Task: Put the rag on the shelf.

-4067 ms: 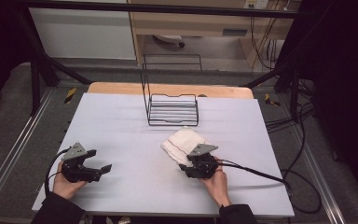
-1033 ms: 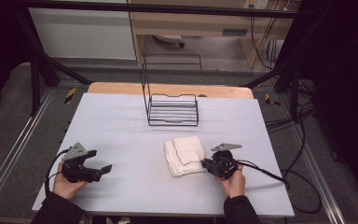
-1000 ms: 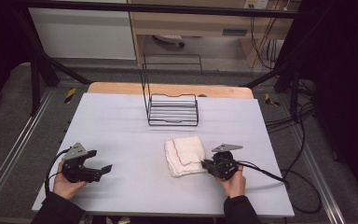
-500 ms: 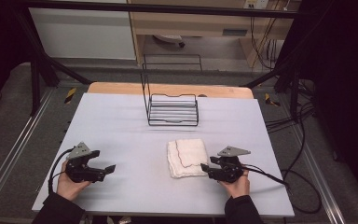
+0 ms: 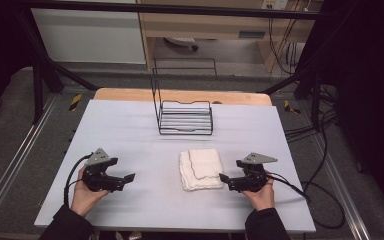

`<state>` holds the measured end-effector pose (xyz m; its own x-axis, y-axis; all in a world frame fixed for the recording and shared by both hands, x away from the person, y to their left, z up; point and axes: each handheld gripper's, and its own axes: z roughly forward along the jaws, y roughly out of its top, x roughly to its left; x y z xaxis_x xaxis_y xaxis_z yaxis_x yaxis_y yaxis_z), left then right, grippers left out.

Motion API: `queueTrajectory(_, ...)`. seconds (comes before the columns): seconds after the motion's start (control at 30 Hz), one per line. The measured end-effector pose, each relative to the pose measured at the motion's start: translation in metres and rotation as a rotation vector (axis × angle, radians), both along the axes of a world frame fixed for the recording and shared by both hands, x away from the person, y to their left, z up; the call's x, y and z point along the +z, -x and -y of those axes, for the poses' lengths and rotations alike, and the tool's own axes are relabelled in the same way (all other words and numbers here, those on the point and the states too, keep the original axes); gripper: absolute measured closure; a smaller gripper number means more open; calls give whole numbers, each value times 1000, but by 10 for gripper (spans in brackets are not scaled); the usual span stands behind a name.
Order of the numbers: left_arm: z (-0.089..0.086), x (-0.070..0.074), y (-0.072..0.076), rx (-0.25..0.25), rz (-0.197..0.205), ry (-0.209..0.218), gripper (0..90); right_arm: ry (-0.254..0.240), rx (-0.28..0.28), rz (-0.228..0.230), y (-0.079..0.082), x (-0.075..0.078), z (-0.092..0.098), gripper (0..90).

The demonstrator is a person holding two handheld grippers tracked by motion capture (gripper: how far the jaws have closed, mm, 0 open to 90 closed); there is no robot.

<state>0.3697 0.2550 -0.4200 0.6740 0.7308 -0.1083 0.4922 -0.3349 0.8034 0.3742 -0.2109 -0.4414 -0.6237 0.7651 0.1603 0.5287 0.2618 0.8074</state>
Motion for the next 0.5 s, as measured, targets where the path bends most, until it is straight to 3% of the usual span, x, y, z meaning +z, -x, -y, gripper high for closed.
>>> queueTrajectory(0.23,28,4,-13,-31,-1,-25,59,9,2,-12,-1,0,1,15)
queueTrajectory(0.5,61,2,-28,-52,-21,-47,55,11,3,-12,0,1,2,6)
